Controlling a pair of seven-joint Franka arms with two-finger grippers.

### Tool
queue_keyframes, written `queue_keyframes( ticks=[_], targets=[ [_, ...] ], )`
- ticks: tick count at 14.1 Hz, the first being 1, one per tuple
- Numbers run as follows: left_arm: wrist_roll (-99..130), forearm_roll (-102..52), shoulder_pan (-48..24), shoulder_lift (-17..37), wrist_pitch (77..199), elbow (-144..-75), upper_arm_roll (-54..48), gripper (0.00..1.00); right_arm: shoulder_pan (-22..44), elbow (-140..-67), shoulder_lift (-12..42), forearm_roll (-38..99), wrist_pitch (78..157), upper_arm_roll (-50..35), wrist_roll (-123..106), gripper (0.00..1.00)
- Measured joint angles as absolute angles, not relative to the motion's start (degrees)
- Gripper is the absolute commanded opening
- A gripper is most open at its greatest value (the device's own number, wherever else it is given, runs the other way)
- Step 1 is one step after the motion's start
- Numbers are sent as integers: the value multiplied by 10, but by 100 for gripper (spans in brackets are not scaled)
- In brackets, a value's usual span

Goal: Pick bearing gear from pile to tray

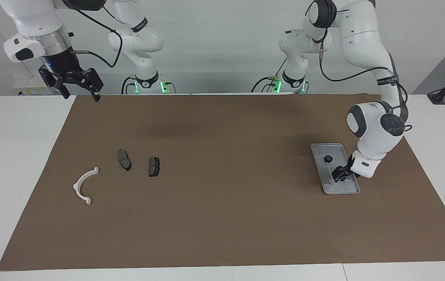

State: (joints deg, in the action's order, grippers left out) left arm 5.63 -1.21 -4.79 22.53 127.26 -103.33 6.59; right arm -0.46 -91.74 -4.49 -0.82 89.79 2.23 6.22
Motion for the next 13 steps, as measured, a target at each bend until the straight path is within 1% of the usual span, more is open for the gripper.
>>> queue_keyframes(
  ticks=[3,8,10,12,13],
  targets=[
    [56,-12,-48,174,1205,-1017,67,100,-5,-920,-45,-8,898,22,62,100],
    [52,-11,-47,42,1053,-1012,72,100,-5,-935,-44,-8,899,22,62,100],
    [51,-11,-43,-2,997,-1013,76,100,-5,-939,-42,-8,901,22,62,100],
    [43,-11,-34,-31,941,-1009,78,100,-5,-944,-41,-8,907,22,62,100],
    [37,-11,-32,-37,922,-1002,78,100,-5,-946,-41,-8,908,22,62,100]
  ],
)
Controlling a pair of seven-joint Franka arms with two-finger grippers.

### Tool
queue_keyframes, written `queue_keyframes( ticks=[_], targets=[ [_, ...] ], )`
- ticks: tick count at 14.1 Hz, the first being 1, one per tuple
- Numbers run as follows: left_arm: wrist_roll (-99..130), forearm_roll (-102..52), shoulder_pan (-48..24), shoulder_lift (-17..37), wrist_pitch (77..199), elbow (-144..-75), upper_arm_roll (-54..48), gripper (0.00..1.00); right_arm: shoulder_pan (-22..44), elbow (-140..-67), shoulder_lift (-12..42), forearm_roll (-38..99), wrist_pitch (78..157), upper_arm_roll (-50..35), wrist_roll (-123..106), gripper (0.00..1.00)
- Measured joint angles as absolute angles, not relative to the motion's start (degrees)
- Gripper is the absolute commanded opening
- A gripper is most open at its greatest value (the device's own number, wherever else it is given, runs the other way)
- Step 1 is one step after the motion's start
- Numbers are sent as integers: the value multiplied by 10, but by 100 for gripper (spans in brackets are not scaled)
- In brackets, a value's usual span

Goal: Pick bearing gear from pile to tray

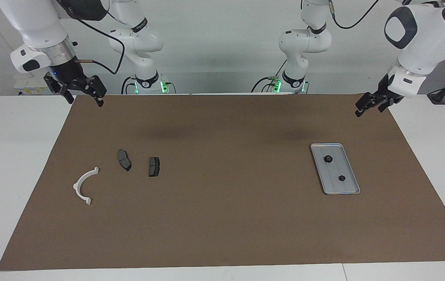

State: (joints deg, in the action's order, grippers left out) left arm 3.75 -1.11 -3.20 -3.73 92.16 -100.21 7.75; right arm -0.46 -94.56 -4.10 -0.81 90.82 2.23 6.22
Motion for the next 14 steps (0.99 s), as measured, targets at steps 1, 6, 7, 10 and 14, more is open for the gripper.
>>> queue_keyframes(
  ticks=[1,6,7,10,14],
  targets=[
    [34,-11,-31,-39,912,-996,77,100,-5,-946,-41,-8,908,22,62,100],
    [26,-11,-19,-35,933,-993,34,100,-5,-949,-41,-8,909,22,62,100],
    [26,-11,-17,-34,939,-993,31,100,-5,-949,-41,-8,909,22,62,100],
    [23,-11,-10,-32,947,-992,18,100,-5,-950,-41,-8,909,22,62,100],
    [23,-12,-3,-22,936,-964,11,100,-5,-951,-41,-8,909,22,62,100]
  ],
)
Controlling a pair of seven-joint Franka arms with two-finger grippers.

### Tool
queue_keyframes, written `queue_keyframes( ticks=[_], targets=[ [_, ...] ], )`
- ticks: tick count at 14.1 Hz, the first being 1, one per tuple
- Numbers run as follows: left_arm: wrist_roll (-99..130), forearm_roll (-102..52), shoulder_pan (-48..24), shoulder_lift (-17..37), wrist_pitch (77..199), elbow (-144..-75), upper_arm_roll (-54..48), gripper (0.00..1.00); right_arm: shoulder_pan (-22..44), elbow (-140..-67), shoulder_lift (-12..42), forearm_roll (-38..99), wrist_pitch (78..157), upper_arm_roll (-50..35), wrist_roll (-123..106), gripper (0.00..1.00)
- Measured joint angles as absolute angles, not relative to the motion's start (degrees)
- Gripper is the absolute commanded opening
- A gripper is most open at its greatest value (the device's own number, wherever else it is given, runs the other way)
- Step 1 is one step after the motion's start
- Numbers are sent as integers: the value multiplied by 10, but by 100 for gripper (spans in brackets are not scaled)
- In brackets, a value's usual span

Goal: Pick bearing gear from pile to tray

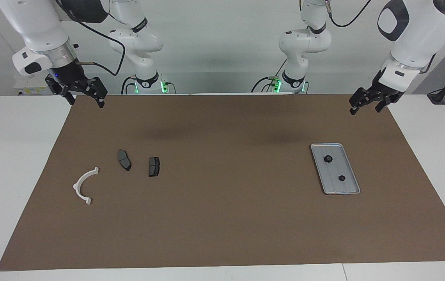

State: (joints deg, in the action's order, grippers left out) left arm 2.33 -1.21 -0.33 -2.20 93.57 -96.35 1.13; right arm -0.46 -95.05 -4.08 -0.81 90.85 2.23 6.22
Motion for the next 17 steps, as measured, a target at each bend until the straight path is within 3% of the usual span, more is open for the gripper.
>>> queue_keyframes(
  ticks=[17],
  targets=[
    [19,-12,2,1,925,-945,5,100,-5,-951,-41,-8,909,23,23,100]
  ],
)
